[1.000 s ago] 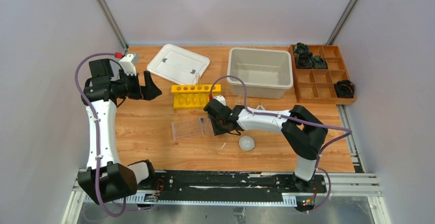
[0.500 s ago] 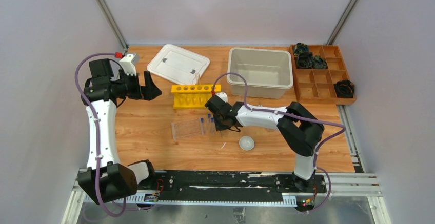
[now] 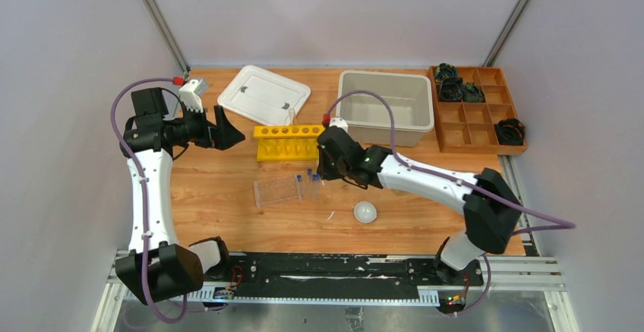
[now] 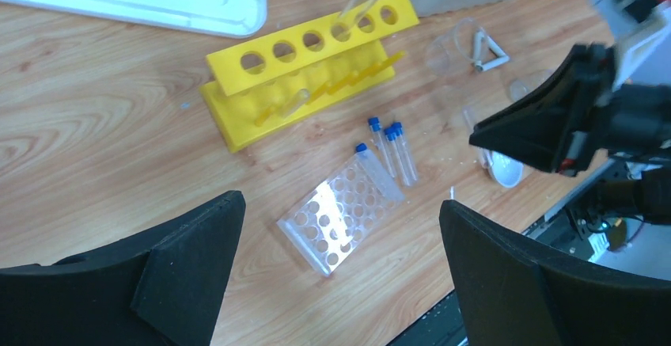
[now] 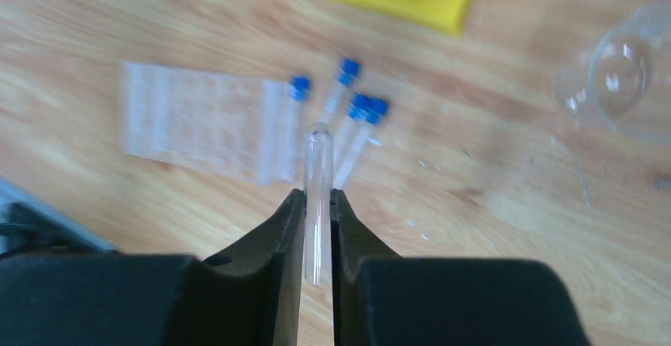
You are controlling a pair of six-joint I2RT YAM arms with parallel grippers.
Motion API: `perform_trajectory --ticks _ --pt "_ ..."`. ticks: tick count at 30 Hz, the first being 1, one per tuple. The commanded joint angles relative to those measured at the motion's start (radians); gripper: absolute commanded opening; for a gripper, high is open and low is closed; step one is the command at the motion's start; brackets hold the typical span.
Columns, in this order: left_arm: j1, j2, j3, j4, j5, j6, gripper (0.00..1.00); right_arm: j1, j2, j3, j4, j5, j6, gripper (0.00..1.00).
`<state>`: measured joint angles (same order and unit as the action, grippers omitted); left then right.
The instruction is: Organize the chemistry lab equipment
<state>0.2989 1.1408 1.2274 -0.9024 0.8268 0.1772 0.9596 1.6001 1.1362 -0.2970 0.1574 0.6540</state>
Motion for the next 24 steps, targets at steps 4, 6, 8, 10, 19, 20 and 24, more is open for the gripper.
perform_trajectory --ticks 4,6,8,10,19,20,24 --pt "0.004 -0.054 -0.034 -0.003 0.184 0.05 1.0 0.051 -0.091 0.112 0.285 -0.037 -0.08 0.0" --pt "0.003 -0.063 -0.047 -0.004 0.22 0.048 1.0 0.066 -0.071 0.154 0.375 -0.042 -0.082 0.0" --pt "-0.011 -0.072 -0.059 -0.003 0.239 0.043 0.98 0.081 -0.045 0.189 0.447 -0.041 -0.07 0.0" --pt "-0.037 -0.08 -0.067 -0.003 0.237 0.037 0.9 0.097 -0.016 0.221 0.511 -0.032 -0.058 0.0" --pt "-0.104 -0.085 -0.07 -0.004 0.255 0.024 0.72 0.152 0.066 0.309 0.623 0.019 -0.012 0.0" --pt "-0.104 -0.083 -0.07 -0.004 0.257 0.026 0.7 0.155 0.069 0.307 0.633 0.019 -0.004 0.0" --pt "-0.104 -0.07 -0.068 -0.004 0.271 0.027 0.58 0.16 0.077 0.301 0.659 0.006 0.025 0.0"
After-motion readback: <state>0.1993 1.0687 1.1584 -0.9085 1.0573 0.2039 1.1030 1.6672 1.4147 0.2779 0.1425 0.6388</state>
